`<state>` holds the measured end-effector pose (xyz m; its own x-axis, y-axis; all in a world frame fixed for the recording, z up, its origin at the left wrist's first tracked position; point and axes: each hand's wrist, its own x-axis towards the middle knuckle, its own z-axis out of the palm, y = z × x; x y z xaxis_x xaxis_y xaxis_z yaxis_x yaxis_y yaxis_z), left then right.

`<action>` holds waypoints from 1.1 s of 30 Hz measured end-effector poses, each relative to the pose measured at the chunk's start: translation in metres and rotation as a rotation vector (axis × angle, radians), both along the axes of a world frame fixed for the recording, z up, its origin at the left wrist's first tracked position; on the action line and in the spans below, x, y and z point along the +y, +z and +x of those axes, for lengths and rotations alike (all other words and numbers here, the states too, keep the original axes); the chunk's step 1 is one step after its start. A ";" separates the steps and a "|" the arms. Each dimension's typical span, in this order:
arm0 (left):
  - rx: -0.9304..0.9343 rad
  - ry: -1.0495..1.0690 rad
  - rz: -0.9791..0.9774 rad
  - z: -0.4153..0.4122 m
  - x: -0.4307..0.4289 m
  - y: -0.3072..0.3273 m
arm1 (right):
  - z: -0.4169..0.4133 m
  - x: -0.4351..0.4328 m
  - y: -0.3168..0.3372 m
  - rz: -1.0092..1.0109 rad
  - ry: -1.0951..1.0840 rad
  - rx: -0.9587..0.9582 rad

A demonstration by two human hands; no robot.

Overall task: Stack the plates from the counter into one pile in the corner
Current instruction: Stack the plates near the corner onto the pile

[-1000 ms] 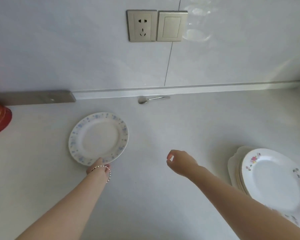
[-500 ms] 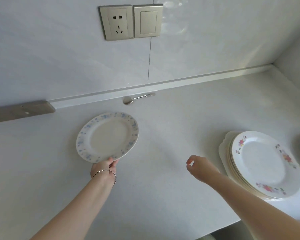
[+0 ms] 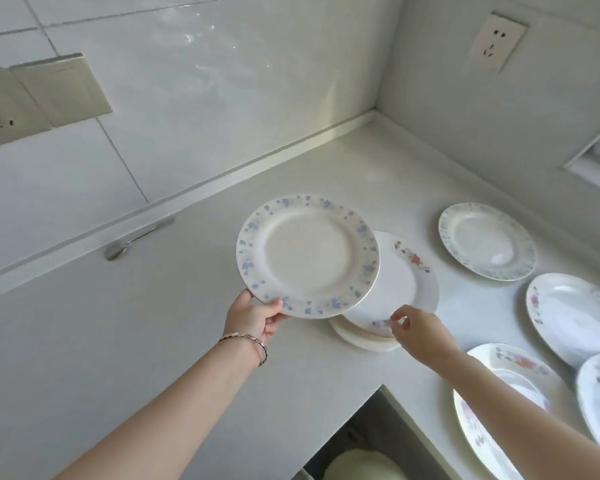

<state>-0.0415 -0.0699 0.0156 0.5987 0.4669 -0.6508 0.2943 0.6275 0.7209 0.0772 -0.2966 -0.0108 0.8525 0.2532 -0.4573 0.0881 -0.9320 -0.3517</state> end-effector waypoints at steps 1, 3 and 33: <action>0.009 -0.035 0.004 0.011 -0.012 0.001 | 0.004 -0.014 0.000 0.002 -0.024 0.000; 0.035 -0.085 -0.006 0.029 -0.034 -0.001 | 0.011 -0.039 -0.002 0.013 -0.082 0.011; 0.450 -0.537 0.607 0.083 -0.078 -0.056 | 0.001 -0.136 -0.041 0.002 -0.306 0.131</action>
<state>0.0411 -0.1480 -0.0403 0.5834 0.5372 -0.6092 0.7683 -0.1217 0.6284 0.0781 -0.4326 -0.0515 0.8232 -0.0043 -0.5677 -0.2414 -0.9077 -0.3433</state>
